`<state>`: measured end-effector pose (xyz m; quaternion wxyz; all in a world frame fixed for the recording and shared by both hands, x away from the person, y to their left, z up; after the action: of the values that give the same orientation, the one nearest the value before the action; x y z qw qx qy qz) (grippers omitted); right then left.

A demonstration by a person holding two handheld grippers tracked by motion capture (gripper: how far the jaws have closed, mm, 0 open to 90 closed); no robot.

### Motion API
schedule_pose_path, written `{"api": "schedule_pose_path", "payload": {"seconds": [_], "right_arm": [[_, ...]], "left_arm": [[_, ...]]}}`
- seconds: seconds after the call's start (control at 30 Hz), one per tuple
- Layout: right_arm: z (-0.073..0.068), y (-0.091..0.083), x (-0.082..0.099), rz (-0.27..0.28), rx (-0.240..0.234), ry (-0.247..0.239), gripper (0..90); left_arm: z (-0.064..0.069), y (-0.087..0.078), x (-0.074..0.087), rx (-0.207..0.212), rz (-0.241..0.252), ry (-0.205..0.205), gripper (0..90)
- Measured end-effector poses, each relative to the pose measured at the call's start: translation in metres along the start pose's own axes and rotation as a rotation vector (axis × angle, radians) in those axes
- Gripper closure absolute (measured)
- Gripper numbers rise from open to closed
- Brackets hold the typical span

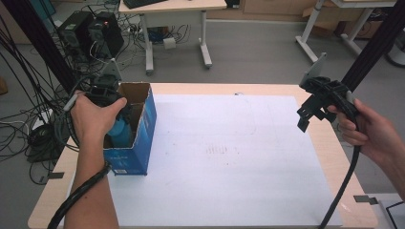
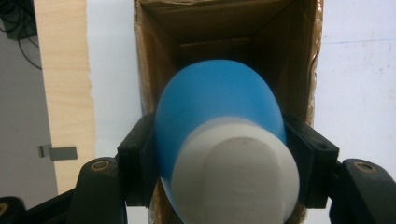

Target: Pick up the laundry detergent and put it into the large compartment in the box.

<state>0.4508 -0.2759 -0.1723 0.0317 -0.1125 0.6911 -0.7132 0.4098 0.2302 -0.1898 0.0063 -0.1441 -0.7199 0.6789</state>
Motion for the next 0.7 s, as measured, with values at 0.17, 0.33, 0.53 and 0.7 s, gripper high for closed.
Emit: {"api": "schedule_pose_path", "payload": {"seconds": [0.17,0.33,0.53,0.7], "right_arm": [[0.000,0.001,0.000,-0.001,-0.001,-0.004,3.7],[0.001,0.001,0.000,-0.001,-0.002,-0.001,3.7],[0.004,0.004,-0.002,-0.007,-0.006,0.002,3.7],[0.006,0.005,-0.002,-0.010,-0.008,0.001,3.7]], "left_arm": [[0.003,0.007,-0.001,0.000,-0.006,0.007,37.0],[0.006,0.015,-0.003,0.004,-0.008,0.014,37.0],[0.009,0.022,-0.005,0.003,-0.020,0.025,37.0],[0.011,0.027,-0.006,0.001,-0.030,0.030,37.0]]}}
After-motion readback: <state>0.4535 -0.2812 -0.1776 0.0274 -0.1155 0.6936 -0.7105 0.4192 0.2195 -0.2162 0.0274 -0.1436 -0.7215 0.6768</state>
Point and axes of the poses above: each handheld gripper's, and its own axes: y roughly forward along the jaws, x roughly out of its underside, z roughly to its right, the point moved 10 cm from there along y, roughly forward along the jaws, and after that the axes turned 11 degrees about y, right-handed, at the moved point
